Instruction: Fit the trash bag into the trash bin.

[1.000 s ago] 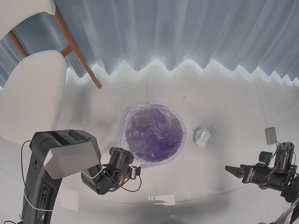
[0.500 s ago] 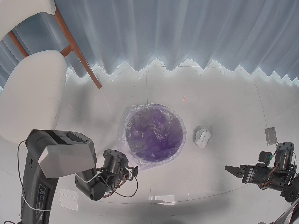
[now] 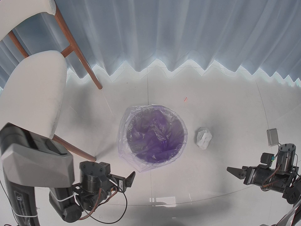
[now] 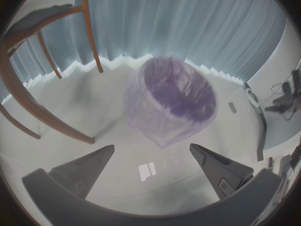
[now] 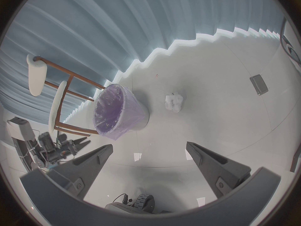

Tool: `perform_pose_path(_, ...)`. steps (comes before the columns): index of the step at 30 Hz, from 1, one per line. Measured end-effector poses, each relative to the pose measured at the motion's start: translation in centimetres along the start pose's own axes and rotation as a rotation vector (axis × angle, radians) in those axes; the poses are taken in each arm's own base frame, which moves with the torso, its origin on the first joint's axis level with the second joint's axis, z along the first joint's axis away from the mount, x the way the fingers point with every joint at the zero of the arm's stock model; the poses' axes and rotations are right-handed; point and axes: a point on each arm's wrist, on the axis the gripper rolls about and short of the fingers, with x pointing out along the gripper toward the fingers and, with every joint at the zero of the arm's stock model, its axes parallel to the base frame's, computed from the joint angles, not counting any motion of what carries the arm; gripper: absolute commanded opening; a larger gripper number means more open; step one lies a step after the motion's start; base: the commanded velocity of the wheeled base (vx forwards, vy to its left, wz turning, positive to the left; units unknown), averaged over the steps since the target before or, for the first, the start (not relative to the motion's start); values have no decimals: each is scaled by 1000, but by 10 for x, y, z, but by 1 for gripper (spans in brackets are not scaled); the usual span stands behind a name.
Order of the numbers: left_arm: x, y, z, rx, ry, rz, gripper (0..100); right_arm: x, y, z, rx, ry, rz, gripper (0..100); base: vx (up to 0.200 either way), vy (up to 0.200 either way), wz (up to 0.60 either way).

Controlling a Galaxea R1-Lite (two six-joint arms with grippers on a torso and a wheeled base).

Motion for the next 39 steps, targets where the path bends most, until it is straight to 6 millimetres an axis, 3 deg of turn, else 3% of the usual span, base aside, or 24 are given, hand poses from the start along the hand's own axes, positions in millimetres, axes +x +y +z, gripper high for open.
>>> perform_pose_path(11, -85, 3, 80, -100, -328, -127, 100, -7, -2, -8, 7, 72, -49, 100, 0, 0, 0)
perform_pose_path(15, -102, 6, 99, -186, -361, -144, 100, -15, -2, -11, 10, 96, -64, 100, 0, 0, 0)
perform_pose_path(21, -100, 1, 127, -425, -255, -158, 100, -27, 0, -15, 12, 117, -73, 100, 0, 0, 0)
perform_pose_path(33, -70, -3, 207, -1225, -103, -200, 100, -48, 2, -19, 16, 112, -72, 100, 0, 0, 0)
perform_pose_path(39, -47, 0, 222, -1453, 39, -255, 100, -55, 4, -20, 15, 101, -65, 100, 0, 0, 0)
